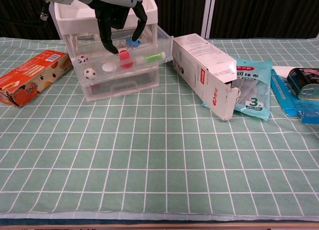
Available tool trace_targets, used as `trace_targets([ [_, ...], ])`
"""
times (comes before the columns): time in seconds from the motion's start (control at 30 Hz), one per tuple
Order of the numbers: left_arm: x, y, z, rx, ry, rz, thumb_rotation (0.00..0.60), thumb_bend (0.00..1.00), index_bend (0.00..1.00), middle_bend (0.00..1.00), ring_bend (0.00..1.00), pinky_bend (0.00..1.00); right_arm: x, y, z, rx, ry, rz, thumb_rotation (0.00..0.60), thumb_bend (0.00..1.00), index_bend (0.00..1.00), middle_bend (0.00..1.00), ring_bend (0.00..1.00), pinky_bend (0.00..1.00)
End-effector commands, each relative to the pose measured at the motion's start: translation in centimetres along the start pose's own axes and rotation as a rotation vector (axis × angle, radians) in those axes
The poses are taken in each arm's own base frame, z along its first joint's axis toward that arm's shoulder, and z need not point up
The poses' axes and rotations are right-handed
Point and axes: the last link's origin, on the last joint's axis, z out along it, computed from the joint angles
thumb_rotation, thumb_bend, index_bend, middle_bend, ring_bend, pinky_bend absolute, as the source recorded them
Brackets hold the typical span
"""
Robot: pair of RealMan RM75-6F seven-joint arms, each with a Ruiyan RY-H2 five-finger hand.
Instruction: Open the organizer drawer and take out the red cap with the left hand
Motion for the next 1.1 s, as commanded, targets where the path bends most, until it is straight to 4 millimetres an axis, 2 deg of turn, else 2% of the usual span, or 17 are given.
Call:
trace_targets([
  [0.03, -0.2, 0.0, 0.2, 0.005, -0.016, 0.01, 0.6, 0.15, 0.45, 1.0, 1.0, 1.0, 0.0, 0.0, 0.0, 0.0, -0.001, 0.001, 0.6, 0.01, 0.0, 0.0, 0.0, 0.21],
  [0.63, -0.9, 0.4, 1.3, 0.013, -0.072, 0.024, 0.6, 0.18, 0.44, 1.0, 1.0, 1.0, 0.0, 0.1, 0.1, -0.009, -0.002, 0.012, 0.6, 0.01, 0.0, 0.0, 0.0, 0.21],
  [1.1, -1.3, 1.1, 1.8, 0.001, -0.098, 0.013, 0.6, 0.23, 0.47, 1.0, 1.0, 1.0, 0.0, 0.1, 0.1, -0.014, -0.008, 0.02, 0.6, 0.01, 0.0, 0.0, 0.0, 0.21],
])
